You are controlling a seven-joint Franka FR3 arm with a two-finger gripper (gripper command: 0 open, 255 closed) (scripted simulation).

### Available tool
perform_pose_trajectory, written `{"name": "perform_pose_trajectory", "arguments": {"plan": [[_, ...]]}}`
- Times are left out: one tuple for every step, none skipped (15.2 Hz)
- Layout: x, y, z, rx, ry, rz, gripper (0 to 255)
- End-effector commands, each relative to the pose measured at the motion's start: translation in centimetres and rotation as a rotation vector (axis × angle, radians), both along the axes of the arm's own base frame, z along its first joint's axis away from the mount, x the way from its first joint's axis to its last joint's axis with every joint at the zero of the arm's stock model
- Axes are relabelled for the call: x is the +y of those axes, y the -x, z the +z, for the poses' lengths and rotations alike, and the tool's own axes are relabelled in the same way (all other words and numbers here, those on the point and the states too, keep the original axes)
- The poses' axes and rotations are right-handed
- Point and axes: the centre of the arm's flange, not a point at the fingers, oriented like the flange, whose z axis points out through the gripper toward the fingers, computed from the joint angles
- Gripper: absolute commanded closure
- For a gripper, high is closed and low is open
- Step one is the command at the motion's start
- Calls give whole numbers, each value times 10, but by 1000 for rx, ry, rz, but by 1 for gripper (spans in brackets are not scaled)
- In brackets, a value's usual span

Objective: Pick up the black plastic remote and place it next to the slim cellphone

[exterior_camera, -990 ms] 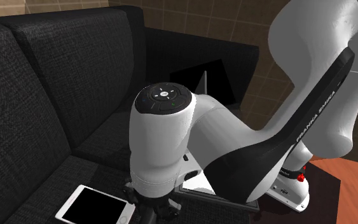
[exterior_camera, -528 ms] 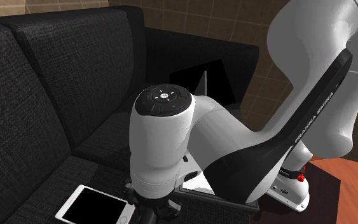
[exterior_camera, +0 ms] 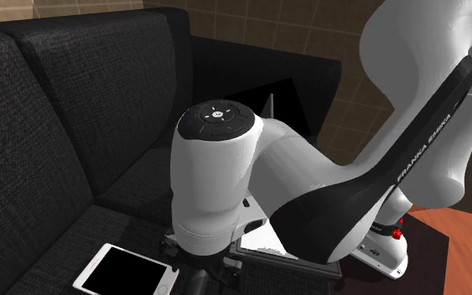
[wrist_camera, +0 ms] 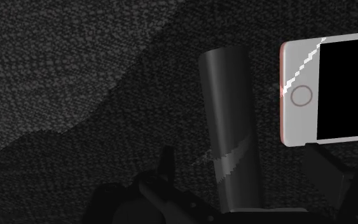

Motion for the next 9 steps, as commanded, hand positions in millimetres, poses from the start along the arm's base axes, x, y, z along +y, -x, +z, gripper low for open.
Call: {"name": "perform_pose_trajectory", "arguments": {"plan": [[-1, 2, 25, 2, 2, 0, 0], [-2, 2, 35, 2, 2, 0, 0], [-2, 2, 35, 2, 2, 0, 0], [-2, 2, 35, 2, 2, 0, 0], [-2, 2, 35, 2, 2, 0, 0], [-2, 2, 35, 2, 2, 0, 0], [-2, 2, 35, 2, 2, 0, 0], [-2, 2, 35, 2, 2, 0, 0], [-2, 2, 35, 2, 2, 0, 0]]}}
